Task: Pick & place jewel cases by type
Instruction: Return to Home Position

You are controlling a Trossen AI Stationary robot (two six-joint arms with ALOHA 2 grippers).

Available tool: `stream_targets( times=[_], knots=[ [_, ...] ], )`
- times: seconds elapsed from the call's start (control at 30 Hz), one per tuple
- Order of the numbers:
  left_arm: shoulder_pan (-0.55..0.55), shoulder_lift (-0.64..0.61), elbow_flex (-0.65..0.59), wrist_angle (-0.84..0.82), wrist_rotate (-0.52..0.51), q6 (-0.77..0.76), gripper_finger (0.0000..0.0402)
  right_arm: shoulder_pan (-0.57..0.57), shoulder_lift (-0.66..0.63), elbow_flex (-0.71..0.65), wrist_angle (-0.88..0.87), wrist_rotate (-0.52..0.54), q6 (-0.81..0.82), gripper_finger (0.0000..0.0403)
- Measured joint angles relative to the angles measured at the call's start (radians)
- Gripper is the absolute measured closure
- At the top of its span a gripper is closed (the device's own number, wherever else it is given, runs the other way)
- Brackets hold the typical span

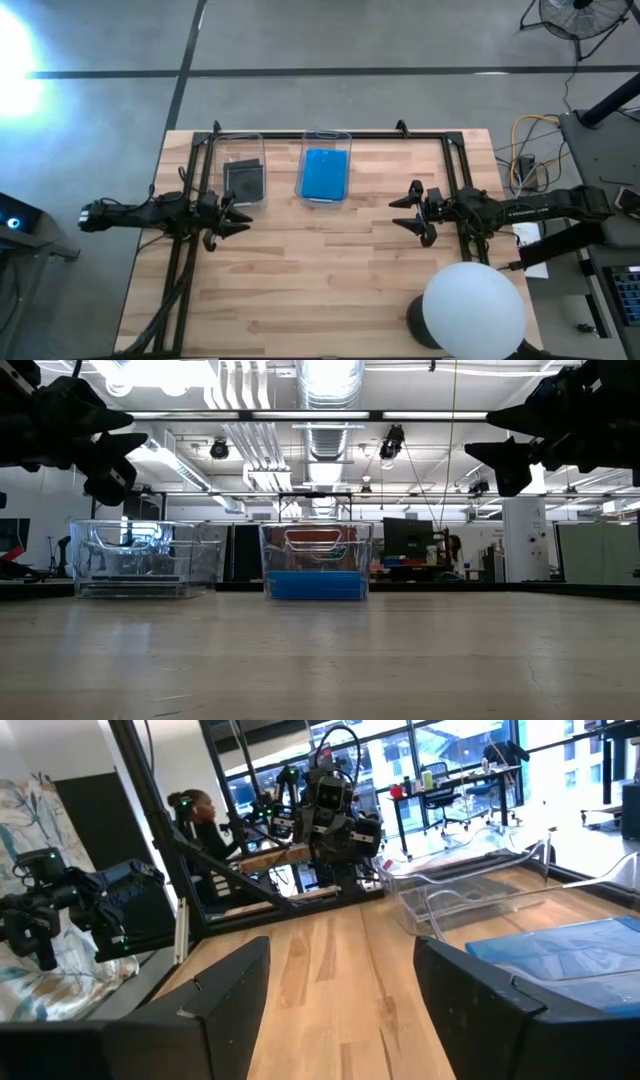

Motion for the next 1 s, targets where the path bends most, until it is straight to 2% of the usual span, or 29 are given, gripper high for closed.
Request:
stream_targets(
  times=[1.0],
  knots=[
    [0.0,0.0,0.0,0.001,0.001,0.0,0.0307,0.0,0.0,0.0,0.0,0.0,0.0,0.0156]
  ],
)
